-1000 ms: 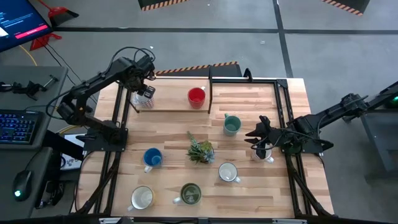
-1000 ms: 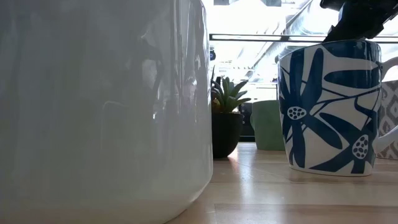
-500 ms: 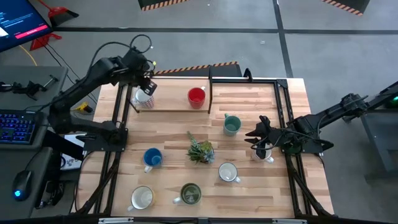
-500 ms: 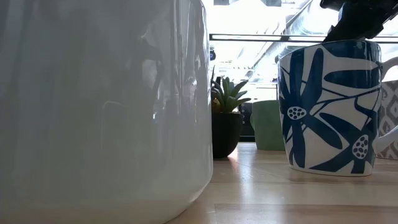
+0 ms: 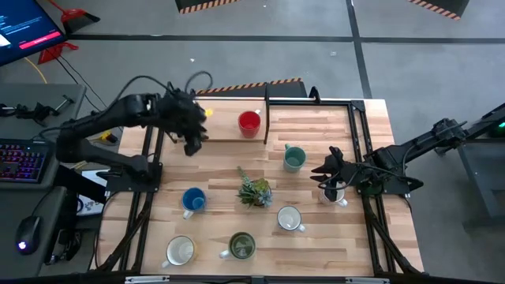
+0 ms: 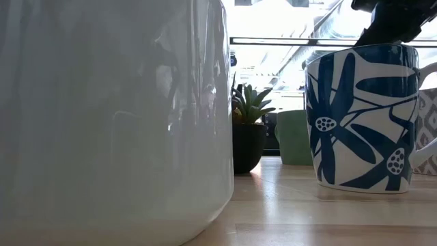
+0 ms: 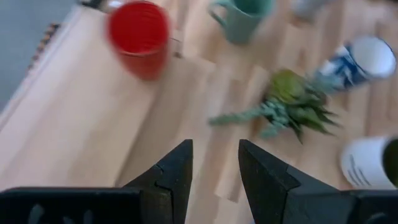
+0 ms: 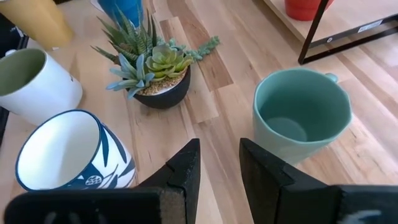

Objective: Place coffee mugs
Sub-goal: Move the light green mug on the center table

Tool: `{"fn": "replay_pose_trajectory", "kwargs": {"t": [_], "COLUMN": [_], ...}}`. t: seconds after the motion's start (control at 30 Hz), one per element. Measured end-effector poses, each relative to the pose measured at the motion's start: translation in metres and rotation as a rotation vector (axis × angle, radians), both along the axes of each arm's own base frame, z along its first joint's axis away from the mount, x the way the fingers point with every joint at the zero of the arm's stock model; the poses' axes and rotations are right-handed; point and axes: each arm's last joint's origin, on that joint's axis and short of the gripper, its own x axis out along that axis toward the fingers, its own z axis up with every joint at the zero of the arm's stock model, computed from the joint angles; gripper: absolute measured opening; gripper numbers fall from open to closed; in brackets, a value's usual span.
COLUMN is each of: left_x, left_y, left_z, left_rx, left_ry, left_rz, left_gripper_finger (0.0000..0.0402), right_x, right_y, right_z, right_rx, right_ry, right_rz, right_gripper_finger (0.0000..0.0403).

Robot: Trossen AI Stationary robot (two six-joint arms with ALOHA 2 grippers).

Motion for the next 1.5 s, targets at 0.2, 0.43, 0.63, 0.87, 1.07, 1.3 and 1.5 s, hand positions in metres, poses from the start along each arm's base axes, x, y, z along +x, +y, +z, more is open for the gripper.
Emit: {"fn": "replay_pose_trajectory", "kwargs": {"t": [0.2,0.43,0.63,0.87,1.07,1.3,1.5], "left_x": [0.023,0.040,0.030,-0.005,-0.025,-0.032,-0.031], "left_y": [-0.030,-0.062,-0.081,-0.093,-0.099,-0.099,-0.099], "left_z": [-0.014,-0.049,-0.068,-0.086,-0.106,-0.132,-0.134], "left_rx": [-0.041,-0.053,-0.101,-0.121,-0.116,-0.111,-0.096], "left_ry": [0.061,0.137,0.052,-0.035,-0.258,-0.378,-0.398], "left_rz": [-0.115,-0.233,-0.241,-0.180,-0.148,-0.128,-0.143], "left_gripper_finger": [0.0120,0.0120,0.0120,0.0120,0.0120,0.0120,0.0120], "right_x": [0.001,0.015,0.029,0.034,0.041,0.044,0.050], "right_y": [0.001,0.007,0.011,0.004,-0.008,-0.036,-0.064], "right_z": [0.000,0.009,0.018,0.022,0.053,0.105,0.116], "right_rx": [0.025,-0.034,-0.127,-0.104,-0.192,-0.276,-0.043], "right_ry": [-0.004,-0.129,-0.255,-0.303,-0.404,-0.169,0.211], "right_rz": [0.014,0.080,0.088,0.025,-0.009,-0.103,-0.263], "right_gripper_finger": [0.0089,0.0089,0.0089,0.0089,0.0089,0.0089,0.0089]}}
